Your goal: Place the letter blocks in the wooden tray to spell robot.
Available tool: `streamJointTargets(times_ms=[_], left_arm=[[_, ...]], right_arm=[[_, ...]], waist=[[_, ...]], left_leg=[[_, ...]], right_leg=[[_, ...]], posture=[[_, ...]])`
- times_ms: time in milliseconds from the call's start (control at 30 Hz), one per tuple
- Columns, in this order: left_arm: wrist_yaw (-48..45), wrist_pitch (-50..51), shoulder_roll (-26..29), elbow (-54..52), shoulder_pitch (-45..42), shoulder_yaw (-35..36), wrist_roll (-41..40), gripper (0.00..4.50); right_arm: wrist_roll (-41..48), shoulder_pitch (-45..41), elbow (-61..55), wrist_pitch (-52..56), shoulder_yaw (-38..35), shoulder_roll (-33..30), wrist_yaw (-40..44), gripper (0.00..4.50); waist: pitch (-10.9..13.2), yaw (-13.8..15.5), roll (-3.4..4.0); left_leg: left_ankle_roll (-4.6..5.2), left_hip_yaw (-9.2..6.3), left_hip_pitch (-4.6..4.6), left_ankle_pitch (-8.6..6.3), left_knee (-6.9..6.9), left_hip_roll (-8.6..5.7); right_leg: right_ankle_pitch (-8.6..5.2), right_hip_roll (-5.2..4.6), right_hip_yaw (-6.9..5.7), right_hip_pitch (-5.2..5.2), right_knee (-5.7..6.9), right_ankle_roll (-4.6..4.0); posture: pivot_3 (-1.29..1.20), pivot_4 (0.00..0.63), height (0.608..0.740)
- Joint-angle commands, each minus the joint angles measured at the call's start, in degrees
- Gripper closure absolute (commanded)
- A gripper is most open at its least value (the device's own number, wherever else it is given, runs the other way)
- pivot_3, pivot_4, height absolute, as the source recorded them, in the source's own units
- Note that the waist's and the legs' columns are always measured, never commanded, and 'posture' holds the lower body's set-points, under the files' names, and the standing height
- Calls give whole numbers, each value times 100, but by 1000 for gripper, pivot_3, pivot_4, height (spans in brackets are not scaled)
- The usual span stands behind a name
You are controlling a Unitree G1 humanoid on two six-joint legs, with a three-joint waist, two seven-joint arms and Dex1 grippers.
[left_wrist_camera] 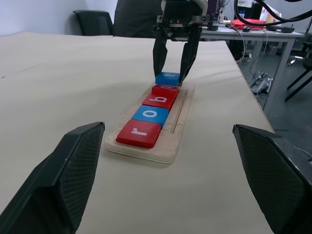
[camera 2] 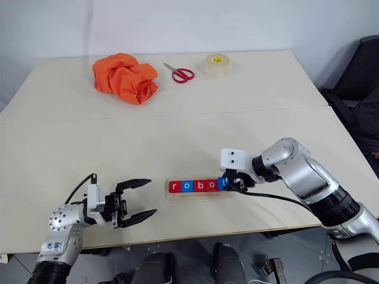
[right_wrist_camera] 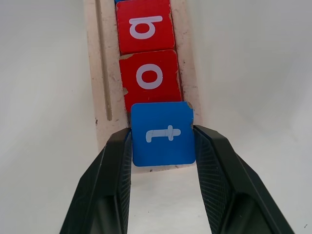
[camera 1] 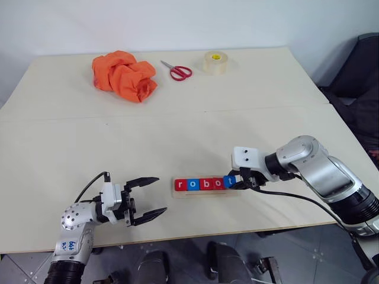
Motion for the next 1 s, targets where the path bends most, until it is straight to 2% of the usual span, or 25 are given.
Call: streamJointTargets(times_ms=[33, 433, 1000], left_arm=[[16, -102, -8, -112, 16, 17, -18, 0], [-24, -95, -28, 3, -112, -34, 2, 0], [51, -99, -22, -49, -72, -8, 2, 0]], right_arm=[[33, -59, -195, 114, -212, -21, -19, 3037], [69, 203, -418, 251, -384, -276, 1, 3037], [-56, 70, -193, 120, -160, 135, -25, 3037]], waist=[[0, 0, 0], [0, 2, 0], [0, 0, 0]], left_leg=[[0, 0, 0, 0, 0, 0], [0, 0, 0, 0, 0, -1], [-2, 0, 0, 1, 1, -1]], right_leg=[[0, 0, 0, 0, 0, 0], [0, -1, 0, 0, 0, 0], [0, 0, 0, 0, 3, 0]], posture=[[0, 150, 740], [0, 150, 740], [0, 150, 740]])
